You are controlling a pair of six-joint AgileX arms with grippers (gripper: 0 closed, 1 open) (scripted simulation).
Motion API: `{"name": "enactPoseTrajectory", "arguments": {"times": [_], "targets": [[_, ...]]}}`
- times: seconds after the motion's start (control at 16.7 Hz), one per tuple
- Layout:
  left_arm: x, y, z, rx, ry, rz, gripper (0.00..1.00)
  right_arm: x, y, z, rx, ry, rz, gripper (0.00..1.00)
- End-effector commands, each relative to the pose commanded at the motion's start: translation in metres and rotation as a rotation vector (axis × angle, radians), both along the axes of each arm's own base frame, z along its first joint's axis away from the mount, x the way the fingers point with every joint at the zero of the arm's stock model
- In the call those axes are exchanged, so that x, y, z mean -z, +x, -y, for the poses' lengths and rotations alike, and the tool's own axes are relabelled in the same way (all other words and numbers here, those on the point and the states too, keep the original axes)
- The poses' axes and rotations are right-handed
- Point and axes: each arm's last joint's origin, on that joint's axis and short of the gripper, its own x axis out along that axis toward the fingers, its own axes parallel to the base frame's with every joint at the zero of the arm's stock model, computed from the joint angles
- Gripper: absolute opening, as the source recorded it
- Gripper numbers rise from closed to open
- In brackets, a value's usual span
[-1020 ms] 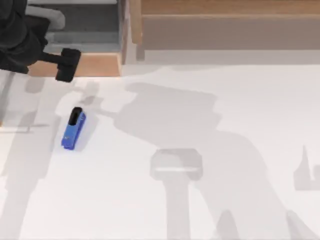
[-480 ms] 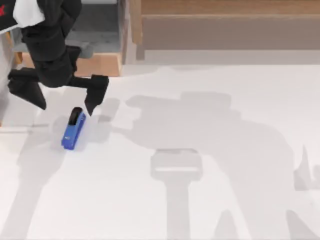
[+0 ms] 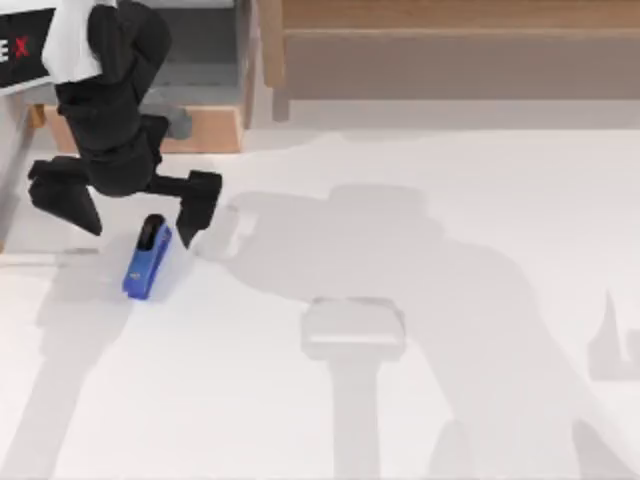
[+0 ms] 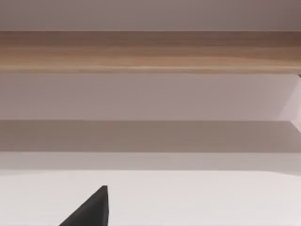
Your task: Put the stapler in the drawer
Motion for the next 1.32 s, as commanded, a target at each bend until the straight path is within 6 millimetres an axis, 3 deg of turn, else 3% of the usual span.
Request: {"name": "enactPoseTrajectory", "arguments": {"times": [0.24,0.48,1.26,1.32], "targets": [[0.036,-0.001,0.0,0.0,0.0,-0.001,1.0,0.0,0.0,0.0,0.0,0.0,0.0,1.0],[0.038,-0.002,0.0,0.0,0.001,-0.002,1.0,0.0,0.0,0.0,0.0,0.0,0.0,1.0],[0.038,-0.002,0.0,0.0,0.001,-0.002,0.02,0.0,0.0,0.0,0.0,0.0,0.0,1.0],[0.038,-0.002,0.0,0.0,0.001,-0.002,0.0,0.0,0.0,0.0,0.0,0.0,0.0,1.0]]}}
